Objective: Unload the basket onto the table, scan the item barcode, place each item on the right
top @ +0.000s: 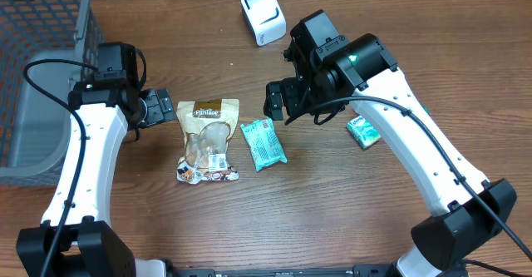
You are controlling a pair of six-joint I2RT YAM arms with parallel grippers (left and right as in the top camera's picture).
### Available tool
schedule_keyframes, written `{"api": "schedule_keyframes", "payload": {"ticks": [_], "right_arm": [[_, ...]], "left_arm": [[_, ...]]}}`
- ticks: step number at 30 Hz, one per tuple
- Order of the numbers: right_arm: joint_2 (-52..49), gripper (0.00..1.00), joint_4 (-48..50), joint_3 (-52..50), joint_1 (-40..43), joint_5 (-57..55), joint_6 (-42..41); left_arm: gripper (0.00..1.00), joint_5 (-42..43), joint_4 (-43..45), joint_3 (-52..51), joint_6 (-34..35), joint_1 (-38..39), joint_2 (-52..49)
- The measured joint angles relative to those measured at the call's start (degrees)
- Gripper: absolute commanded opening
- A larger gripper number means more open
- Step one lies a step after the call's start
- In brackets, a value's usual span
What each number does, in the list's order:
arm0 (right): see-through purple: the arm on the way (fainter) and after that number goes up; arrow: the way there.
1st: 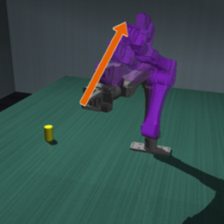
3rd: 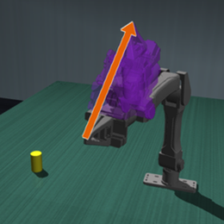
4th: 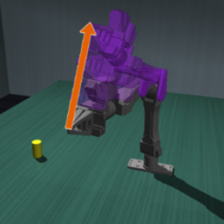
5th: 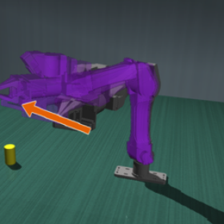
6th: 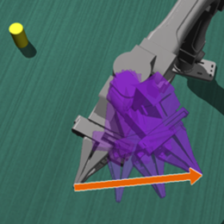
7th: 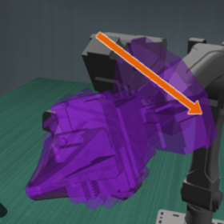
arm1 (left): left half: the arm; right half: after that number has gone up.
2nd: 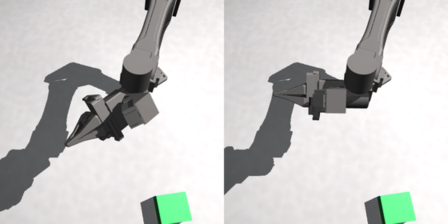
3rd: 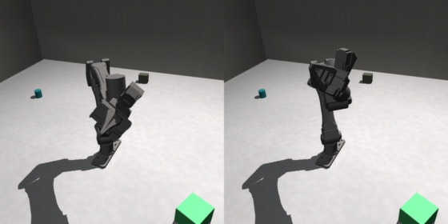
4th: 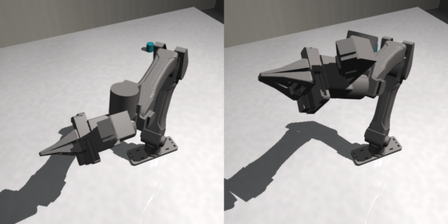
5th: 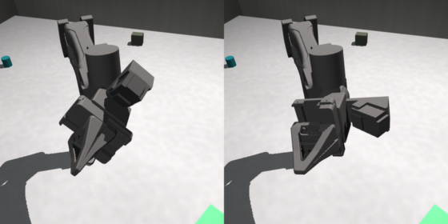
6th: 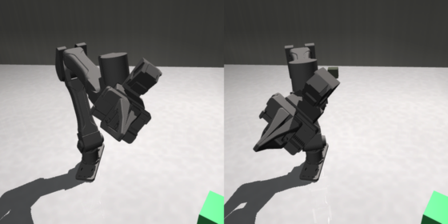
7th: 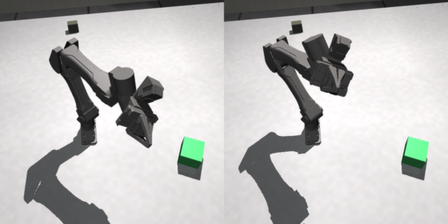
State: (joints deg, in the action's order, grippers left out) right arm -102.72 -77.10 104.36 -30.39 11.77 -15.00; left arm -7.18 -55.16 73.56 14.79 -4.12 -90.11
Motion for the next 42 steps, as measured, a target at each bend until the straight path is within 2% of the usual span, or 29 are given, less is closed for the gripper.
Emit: {"api": "schedule_keyframes", "payload": {"ticks": [42], "right_arm": [[0.0,1.0,1.64,0.0,-0.02,0.02,0.02]], "left_arm": [[1.0,0.02,0.0,0.0,0.0,0.0,0.0]]}}
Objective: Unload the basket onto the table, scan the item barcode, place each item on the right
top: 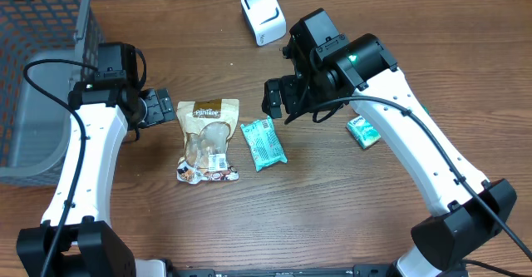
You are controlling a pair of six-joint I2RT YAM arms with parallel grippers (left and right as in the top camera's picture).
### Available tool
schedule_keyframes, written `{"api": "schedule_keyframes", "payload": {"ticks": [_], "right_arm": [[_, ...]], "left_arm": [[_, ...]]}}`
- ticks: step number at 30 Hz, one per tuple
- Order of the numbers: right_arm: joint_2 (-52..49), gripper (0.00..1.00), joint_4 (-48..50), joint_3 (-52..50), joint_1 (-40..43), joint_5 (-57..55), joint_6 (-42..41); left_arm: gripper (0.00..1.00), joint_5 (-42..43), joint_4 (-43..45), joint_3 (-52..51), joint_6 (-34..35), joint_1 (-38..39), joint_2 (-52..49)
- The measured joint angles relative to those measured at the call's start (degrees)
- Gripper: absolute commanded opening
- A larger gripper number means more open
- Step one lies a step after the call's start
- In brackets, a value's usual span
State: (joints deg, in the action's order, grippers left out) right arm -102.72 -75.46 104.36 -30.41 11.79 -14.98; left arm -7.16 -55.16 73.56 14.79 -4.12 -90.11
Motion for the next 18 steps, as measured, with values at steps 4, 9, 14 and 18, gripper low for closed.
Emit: {"api": "schedule_keyframes", "payload": {"ticks": [4,9,14,18], "right_arm": [[0.0,1.0,-0.02,0.0,0.0,0.0,-0.02],[0.0,1.0,0.0,0.0,0.0,-0.02,0.0],[0.0,1.0,0.02,-0.13,0.0,-0.22,-0.02],[0.02,1.0,0.87,-2.47,0.0,-0.59,-0.02]], "left_arm": [[1.0,0.0,0.0,0.0,0.0,0.0,0.0],[1.0,0.0,0.0,0.0,0.0,0.0,0.0],[0.99,0.0,-0.02,0.0,0.0,0.0,0.0],[0.99,0.0,0.0,0.0,0.0,0.0,0.0]]}}
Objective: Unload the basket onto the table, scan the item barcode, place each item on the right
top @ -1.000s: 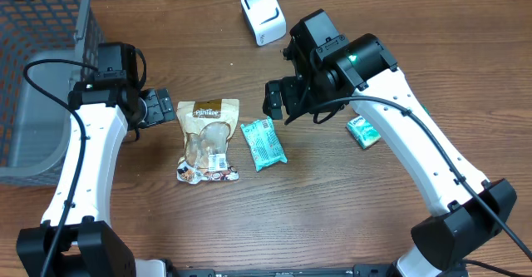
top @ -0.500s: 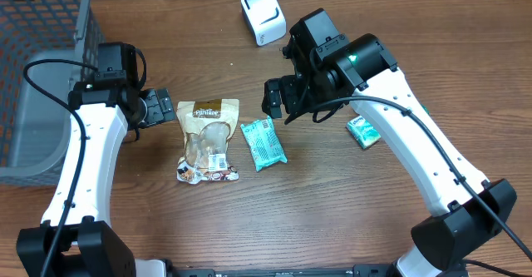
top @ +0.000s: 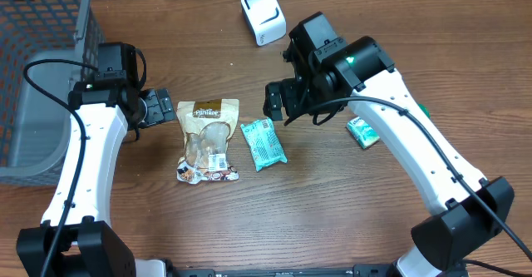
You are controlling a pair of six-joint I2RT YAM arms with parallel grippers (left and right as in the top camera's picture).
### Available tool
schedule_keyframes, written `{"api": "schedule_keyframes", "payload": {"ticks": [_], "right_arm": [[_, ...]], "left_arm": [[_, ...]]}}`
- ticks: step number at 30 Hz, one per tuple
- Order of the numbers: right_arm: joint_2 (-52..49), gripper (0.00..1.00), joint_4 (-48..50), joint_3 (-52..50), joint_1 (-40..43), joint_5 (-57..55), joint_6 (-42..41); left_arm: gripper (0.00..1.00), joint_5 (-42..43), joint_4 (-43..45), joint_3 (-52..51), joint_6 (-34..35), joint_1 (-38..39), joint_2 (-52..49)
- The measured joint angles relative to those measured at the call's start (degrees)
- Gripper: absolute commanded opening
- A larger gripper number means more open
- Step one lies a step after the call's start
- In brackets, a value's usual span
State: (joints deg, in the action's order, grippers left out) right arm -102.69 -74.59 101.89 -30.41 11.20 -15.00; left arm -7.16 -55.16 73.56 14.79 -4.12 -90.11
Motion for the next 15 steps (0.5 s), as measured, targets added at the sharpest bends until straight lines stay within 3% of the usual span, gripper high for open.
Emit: {"api": "schedule_keyframes", "payload": {"ticks": [15], "right_arm": [[-0.02,1.0,8.26,-11.63,0.0,-0.28,-1.36]], "left_arm": [[1.0,-0.02,-0.11,0.0,0.0,0.0,0.0]]}}
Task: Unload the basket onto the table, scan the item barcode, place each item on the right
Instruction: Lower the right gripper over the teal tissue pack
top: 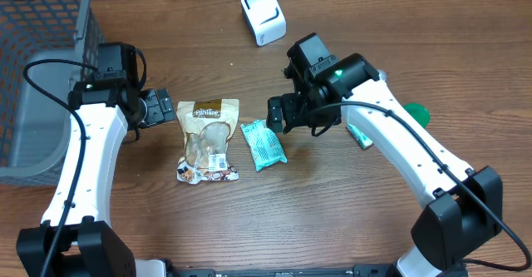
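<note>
A white barcode scanner (263,13) stands at the back of the table. A tan snack pouch (208,140) and a teal packet (263,144) lie side by side in the middle. My right gripper (275,114) hangs open just above the teal packet's upper right corner, holding nothing. A small teal box (360,134) lies partly under the right arm. My left gripper (160,108) is open just left of the pouch's top, also holding nothing.
A grey mesh basket (41,61) fills the far left edge. A green round item (416,112) shows at the right behind the right arm. Bare wooden tabletop (316,202) stretches along the front.
My right arm has shifted forward and its gripper now sits closer to the teal packet's upper right corner. The green item at the right has come into view. The left arm is unchanged.
Through the three earlier moments my right gripper stayed open a little up and right of the teal packet, barely shifting, and my left gripper stayed by the pouch. Now the right gripper is nearer the packet; the items lie where they were.
</note>
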You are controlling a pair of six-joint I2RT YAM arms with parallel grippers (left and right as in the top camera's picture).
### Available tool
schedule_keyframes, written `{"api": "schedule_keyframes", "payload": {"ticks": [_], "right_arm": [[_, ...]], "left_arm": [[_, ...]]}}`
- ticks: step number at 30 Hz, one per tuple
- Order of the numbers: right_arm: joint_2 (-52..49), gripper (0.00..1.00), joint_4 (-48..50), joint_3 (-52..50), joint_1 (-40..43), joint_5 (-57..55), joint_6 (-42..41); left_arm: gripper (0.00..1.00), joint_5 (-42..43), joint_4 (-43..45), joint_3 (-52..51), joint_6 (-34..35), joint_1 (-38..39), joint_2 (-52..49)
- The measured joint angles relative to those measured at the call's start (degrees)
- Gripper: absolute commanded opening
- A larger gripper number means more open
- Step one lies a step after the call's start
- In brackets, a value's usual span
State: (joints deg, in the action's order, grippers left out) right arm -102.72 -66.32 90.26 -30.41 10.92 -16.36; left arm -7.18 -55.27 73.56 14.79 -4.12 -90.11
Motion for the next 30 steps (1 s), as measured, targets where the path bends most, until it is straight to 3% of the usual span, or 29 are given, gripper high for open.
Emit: {"api": "schedule_keyframes", "payload": {"ticks": [16,30], "right_arm": [[0.0,1.0,10.08,-10.82,0.02,0.0,-1.66],[0.0,1.0,13.38,-12.7,0.0,0.02,-1.66]], "left_arm": [[0.99,0.0,-0.02,0.0,0.0,0.0,0.0],[0.99,0.02,-0.02,0.0,0.0,0.0,0.0]]}}
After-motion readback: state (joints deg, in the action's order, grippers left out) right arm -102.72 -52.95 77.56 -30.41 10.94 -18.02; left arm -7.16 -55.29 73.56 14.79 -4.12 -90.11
